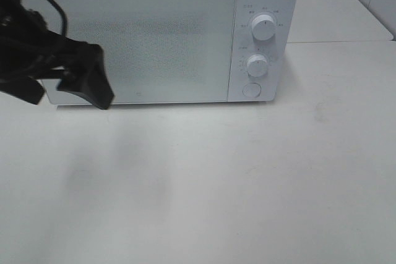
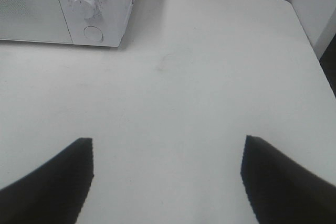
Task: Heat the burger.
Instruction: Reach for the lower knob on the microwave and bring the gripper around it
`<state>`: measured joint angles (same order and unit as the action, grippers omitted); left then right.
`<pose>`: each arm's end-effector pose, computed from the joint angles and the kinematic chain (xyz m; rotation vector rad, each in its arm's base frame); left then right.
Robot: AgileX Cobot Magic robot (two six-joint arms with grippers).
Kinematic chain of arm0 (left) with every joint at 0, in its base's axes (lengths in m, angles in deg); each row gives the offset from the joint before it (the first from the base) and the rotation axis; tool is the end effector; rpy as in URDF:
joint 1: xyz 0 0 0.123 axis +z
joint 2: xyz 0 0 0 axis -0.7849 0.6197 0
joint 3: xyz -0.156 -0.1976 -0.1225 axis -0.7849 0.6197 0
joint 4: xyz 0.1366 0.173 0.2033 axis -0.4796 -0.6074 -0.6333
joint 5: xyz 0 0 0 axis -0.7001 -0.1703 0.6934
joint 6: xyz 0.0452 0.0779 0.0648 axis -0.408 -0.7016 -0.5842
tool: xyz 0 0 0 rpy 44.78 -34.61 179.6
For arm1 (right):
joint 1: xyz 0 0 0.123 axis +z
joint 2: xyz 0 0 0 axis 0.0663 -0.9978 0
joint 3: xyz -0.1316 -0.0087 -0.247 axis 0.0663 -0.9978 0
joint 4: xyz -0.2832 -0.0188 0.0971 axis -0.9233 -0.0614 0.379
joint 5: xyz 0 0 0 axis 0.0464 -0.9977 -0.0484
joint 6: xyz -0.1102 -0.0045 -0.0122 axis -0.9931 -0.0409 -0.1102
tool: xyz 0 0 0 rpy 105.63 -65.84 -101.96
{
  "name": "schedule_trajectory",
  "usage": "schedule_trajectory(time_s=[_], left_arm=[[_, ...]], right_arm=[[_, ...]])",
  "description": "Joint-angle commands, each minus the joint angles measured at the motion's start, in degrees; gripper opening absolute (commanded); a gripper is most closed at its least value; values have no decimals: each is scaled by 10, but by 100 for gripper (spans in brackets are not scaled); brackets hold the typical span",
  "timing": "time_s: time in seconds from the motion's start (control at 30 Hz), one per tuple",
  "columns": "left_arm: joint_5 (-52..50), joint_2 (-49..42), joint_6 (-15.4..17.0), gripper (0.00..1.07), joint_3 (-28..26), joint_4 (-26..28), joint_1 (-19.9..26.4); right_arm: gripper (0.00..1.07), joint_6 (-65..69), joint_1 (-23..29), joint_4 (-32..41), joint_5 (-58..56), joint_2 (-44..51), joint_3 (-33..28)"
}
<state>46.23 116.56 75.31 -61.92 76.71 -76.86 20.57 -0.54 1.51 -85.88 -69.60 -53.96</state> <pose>0.2963 -0.1614 0.2395 0.4799 2.7596 -0.3978 0.0624 0.0012 0.2999 -0.0558 1.9725 0.0063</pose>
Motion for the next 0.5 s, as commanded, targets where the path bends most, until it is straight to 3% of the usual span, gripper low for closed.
schedule_trajectory(time_s=[0.03,0.07,0.1,0.23,0.37,0.47,0.5], left_arm=[[52,-37,4,100,-2,-20,58],[52,-37,4,100,-2,-20,58],[73,-59,4,100,-2,-33,91],[111,-96,4,100,-2,-53,150],[133,-128,4,100,9,-60,180],[131,-164,4,100,46,-68,206],[125,-188,4,100,83,-72,221]], right_arm=[[75,6,-4,-2,3,16,-1],[75,6,-4,-2,3,16,-1],[75,6,-4,-2,3,16,-1],[75,6,-4,-2,3,16,-1],[75,6,-4,-2,3,16,-1],[75,6,-4,-2,3,16,-1],[75,6,-4,-2,3,16,-1]])
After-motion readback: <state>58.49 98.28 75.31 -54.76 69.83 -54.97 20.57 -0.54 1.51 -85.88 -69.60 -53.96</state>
